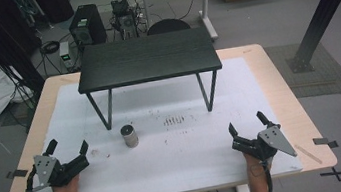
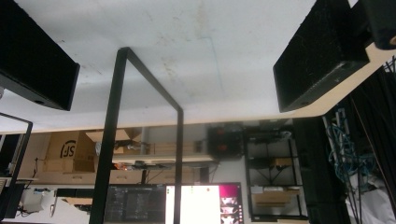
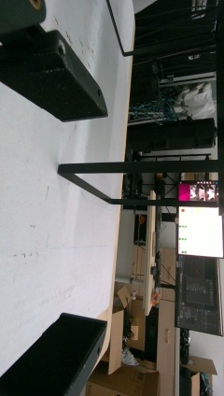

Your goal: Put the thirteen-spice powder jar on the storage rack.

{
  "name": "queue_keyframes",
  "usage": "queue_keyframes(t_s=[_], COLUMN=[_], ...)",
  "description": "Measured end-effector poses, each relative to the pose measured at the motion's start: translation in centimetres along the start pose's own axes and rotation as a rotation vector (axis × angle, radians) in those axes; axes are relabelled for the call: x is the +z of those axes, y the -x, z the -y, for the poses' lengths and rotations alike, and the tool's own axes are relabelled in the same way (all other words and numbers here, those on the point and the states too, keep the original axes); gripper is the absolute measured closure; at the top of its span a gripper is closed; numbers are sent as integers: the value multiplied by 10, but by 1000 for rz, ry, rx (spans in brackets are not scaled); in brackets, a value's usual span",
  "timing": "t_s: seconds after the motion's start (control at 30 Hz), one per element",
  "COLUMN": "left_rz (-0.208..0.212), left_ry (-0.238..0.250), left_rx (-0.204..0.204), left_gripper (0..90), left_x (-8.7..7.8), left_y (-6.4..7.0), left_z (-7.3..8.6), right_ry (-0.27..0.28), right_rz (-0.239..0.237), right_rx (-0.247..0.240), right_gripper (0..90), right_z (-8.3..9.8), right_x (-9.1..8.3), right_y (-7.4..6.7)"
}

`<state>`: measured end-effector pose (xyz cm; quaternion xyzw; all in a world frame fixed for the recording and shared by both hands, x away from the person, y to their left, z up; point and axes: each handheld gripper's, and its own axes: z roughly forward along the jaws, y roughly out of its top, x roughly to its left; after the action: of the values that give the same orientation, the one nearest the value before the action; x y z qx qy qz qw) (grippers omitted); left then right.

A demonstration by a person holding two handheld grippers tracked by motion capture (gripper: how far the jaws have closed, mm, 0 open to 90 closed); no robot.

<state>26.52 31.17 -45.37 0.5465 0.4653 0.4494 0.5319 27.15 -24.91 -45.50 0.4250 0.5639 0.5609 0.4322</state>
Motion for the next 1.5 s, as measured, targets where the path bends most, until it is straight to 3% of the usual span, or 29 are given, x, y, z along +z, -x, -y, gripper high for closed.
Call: queue_keyframes(t_s=[0.97,1.27,1.5], left_rz=[-2,-27,-14], left_ry=[2,2,10], left_rx=[2,-14,-34], left_gripper=[8,6,6], left_x=[0,-1,-2], left_y=[0,-1,-1], left_z=[0,-1,-5], right_ry=[4,2,1], right_rz=[-5,-5,-6], right_rx=[0,1,2], right_gripper=[0,0,0], right_z=[0,0,0], right_x=[0,0,0], right_y=[0,0,0])
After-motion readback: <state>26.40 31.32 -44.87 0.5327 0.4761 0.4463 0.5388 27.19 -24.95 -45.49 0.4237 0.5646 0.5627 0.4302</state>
